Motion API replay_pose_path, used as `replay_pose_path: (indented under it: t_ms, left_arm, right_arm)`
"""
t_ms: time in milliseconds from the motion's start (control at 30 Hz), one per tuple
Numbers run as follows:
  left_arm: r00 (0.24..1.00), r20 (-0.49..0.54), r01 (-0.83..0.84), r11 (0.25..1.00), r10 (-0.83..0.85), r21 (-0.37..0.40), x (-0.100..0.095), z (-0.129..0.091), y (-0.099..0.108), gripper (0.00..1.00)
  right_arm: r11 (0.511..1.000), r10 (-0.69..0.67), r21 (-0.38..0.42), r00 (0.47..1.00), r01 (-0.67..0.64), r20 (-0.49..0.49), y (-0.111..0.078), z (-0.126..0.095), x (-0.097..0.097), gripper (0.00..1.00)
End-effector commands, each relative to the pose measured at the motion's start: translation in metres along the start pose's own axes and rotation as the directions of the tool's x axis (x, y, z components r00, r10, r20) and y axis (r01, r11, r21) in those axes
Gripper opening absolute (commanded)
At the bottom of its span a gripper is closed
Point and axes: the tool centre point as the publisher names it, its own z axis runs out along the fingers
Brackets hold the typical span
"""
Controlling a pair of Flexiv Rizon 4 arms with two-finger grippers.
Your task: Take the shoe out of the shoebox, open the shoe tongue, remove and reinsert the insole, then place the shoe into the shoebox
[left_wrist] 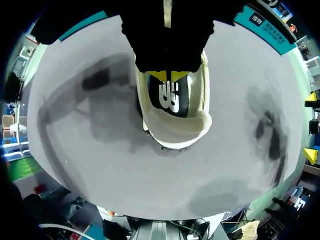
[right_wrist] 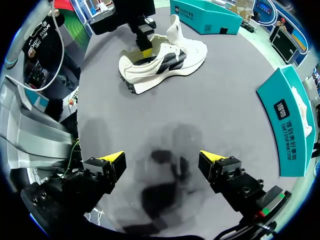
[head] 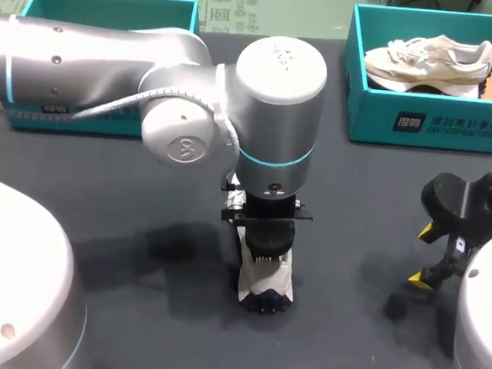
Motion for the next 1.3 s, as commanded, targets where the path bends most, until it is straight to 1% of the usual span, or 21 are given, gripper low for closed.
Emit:
replay_pose_path:
  t_ms: [33,233,367,400,433,533,600,633,667,700,733,933,1167,1300]
  left_arm:
    - [1.000,-0.003,0.010,1.000,-0.010,-0.012,-0.004,0.007,-0.001,0.00]
    - [0.998,-0.022,0.055,0.997,-0.056,-0.055,-0.002,0.013,0.006,0.00]
    - [0.997,-0.025,0.073,0.996,-0.075,-0.058,0.001,0.014,0.013,0.00]
    - [0.997,-0.028,0.077,0.995,-0.078,-0.059,0.002,0.014,0.013,0.05]
    - [0.996,-0.030,0.081,0.995,-0.083,-0.062,0.002,0.015,0.014,0.14]
    - [0.995,-0.037,0.090,0.994,-0.092,-0.067,0.005,0.015,0.017,0.31]
    - [0.995,-0.040,0.092,0.993,-0.095,-0.067,0.006,0.016,0.017,0.47]
    - [0.994,-0.043,0.094,0.993,-0.097,-0.068,0.007,0.016,0.018,0.63]
    - [0.994,-0.045,0.094,0.993,-0.097,-0.067,0.007,0.016,0.018,0.81]
    - [0.994,-0.047,0.094,0.993,-0.097,-0.066,0.008,0.017,0.018,0.94]
    - [0.994,-0.050,0.093,0.994,-0.096,-0.065,0.008,0.017,0.017,1.00]
    - [0.995,-0.060,0.075,0.996,-0.078,-0.043,0.011,0.019,0.013,1.00]
    - [0.999,-0.037,0.019,1.000,-0.019,-0.012,0.014,0.007,0.005,1.00]
    - [0.999,-0.041,-0.004,1.000,0.004,-0.018,0.011,0.003,0.002,1.00]
  right_arm:
    - [1.000,0.000,-0.001,1.000,0.000,0.004,-0.001,-0.001,0.002,1.00]
    - [1.000,0.000,-0.001,1.000,0.000,0.004,-0.001,-0.001,0.002,1.00]
    - [1.000,0.000,-0.001,1.000,0.000,0.004,-0.001,-0.001,0.002,1.00]
    - [1.000,0.000,-0.001,1.000,0.000,0.004,-0.001,-0.001,0.002,1.00]
    - [1.000,0.000,-0.001,1.000,0.000,0.004,-0.001,-0.001,0.002,1.00]
    - [1.000,0.000,-0.001,1.000,0.000,0.004,-0.001,-0.001,0.002,1.00]
    - [1.000,0.000,-0.001,1.000,0.000,0.004,-0.001,-0.001,0.002,1.00]
    - [1.000,0.000,-0.001,1.000,0.000,0.004,-0.001,-0.001,0.002,1.00]
    - [1.000,0.000,-0.001,1.000,0.000,0.004,-0.001,-0.001,0.002,1.00]
    - [1.000,0.000,-0.001,1.000,0.000,0.004,-0.001,-0.001,0.002,1.00]
    - [1.000,0.000,-0.001,1.000,0.000,0.004,-0.001,-0.001,0.002,1.00]
    - [1.000,0.000,-0.001,1.000,0.000,0.004,-0.001,-0.001,0.002,1.00]
    - [1.000,0.000,-0.001,1.000,0.000,0.004,-0.001,-0.001,0.002,1.00]
    - [1.000,0.000,-0.001,1.000,0.000,0.004,-0.001,-0.001,0.002,1.00]
